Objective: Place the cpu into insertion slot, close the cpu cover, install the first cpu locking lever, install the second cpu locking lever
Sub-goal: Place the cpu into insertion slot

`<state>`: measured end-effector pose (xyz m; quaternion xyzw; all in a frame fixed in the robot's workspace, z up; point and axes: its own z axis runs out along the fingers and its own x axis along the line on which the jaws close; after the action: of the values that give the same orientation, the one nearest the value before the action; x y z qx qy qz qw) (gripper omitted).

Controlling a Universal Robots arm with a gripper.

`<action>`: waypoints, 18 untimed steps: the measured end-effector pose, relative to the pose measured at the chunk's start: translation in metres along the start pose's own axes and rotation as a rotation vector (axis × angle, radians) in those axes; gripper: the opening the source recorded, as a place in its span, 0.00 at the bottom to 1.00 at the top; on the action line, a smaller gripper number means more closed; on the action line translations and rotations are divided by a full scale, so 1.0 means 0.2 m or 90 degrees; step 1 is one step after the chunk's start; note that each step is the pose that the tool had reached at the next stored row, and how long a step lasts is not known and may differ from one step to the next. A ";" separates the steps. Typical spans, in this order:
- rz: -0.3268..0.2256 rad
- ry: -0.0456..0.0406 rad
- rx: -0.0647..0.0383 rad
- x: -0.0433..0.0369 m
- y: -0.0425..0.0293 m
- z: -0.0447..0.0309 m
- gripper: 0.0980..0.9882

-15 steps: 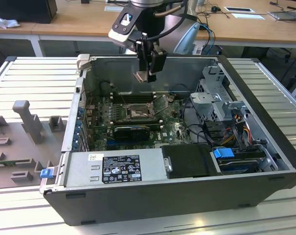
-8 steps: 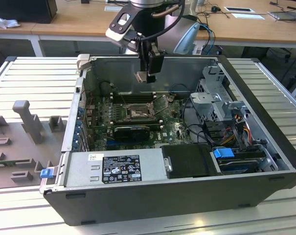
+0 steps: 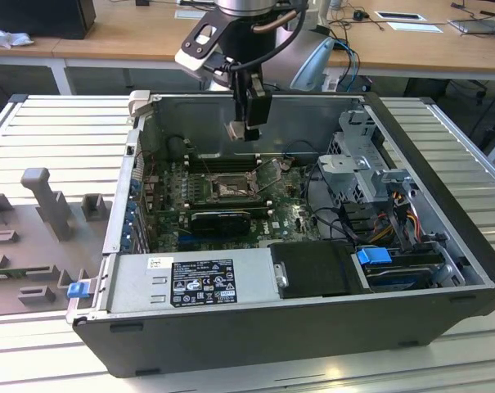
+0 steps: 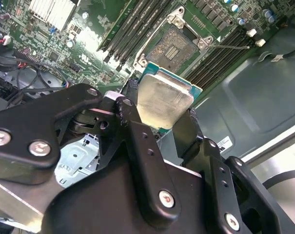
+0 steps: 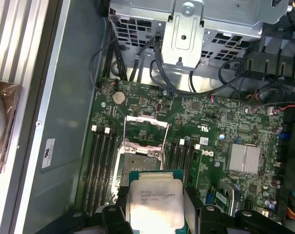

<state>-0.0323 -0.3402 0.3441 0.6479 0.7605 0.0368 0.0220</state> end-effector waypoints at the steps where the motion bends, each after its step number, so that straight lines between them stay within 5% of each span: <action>1: 0.001 -0.0001 0.000 0.000 0.000 0.002 0.48; 18: 0.014 -0.0012 0.000 0.000 -0.003 0.029 0.48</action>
<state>-0.0323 -0.3402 0.3382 0.6562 0.7533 0.0365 0.0224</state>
